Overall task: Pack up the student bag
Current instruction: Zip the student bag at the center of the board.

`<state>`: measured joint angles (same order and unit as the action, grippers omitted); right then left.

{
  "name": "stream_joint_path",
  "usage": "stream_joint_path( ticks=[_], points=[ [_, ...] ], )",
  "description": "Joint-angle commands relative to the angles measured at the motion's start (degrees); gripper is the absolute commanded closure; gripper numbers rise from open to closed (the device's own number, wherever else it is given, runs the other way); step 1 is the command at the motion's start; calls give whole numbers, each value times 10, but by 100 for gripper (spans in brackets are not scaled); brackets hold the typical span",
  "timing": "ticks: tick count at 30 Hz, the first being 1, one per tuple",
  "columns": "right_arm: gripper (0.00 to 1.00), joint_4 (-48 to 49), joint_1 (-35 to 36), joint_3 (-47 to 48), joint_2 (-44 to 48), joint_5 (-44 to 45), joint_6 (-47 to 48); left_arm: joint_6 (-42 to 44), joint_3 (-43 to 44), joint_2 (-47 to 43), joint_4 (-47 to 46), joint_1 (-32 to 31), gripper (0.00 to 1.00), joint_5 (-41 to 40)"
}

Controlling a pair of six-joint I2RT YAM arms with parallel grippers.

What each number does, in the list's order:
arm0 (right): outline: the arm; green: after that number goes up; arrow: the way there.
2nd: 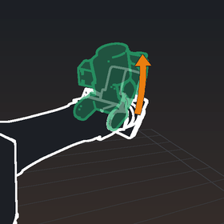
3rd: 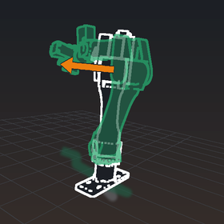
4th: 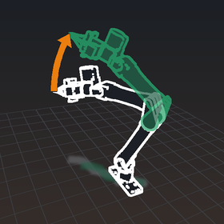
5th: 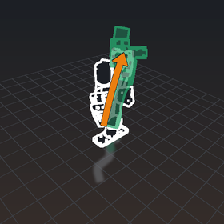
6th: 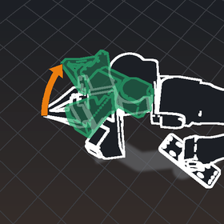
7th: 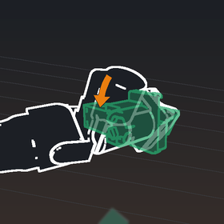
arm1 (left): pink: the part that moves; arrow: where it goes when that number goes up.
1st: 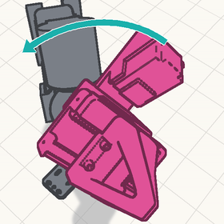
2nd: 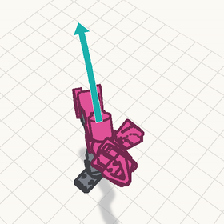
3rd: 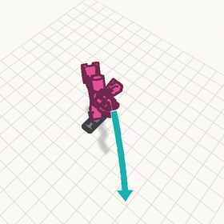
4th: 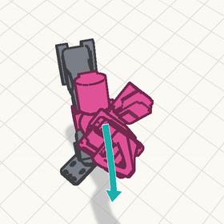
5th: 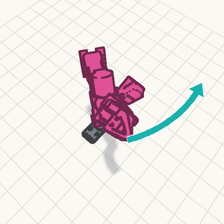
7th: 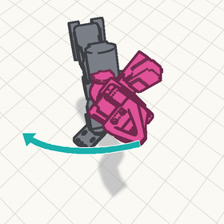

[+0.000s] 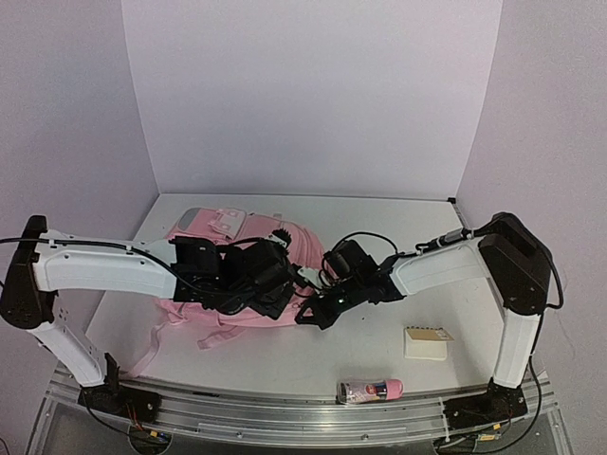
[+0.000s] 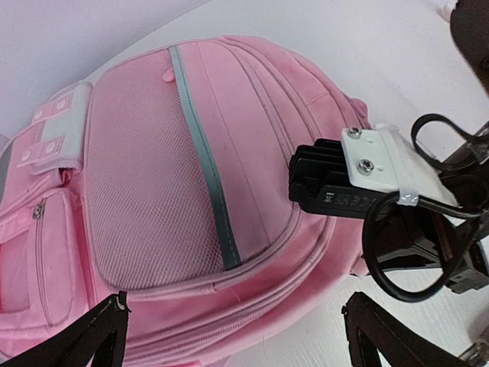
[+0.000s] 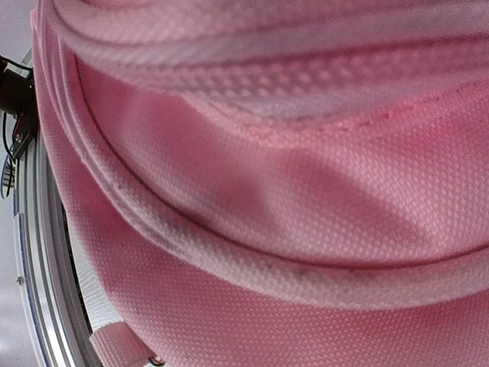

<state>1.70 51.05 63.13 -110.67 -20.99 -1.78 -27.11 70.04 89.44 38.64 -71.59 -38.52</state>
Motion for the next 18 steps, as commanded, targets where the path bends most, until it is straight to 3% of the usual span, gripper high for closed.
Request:
stream_joint_path(
  ticks=[1, 8, 12, 16, 18],
  points=[
    [100, 39, -1, -2, 23, 2, -40, 152, 11, 18, -65, 42, 5, 32],
    [100, 43, -1, 5, 23, 5, -54, 250, -1, 26, -104, 71, 13, 114],
    [100, 42, -1, 11, 19, 6, -60, 268, 28, 60, -52, 71, 14, 159],
    [100, 43, -1, 14, 15, 12, -66, 271, 19, 67, -46, 72, 17, 149],
    [100, 43, -1, 14, 14, 12, -70, 283, 13, 68, -57, 79, 25, 134]
  ],
)
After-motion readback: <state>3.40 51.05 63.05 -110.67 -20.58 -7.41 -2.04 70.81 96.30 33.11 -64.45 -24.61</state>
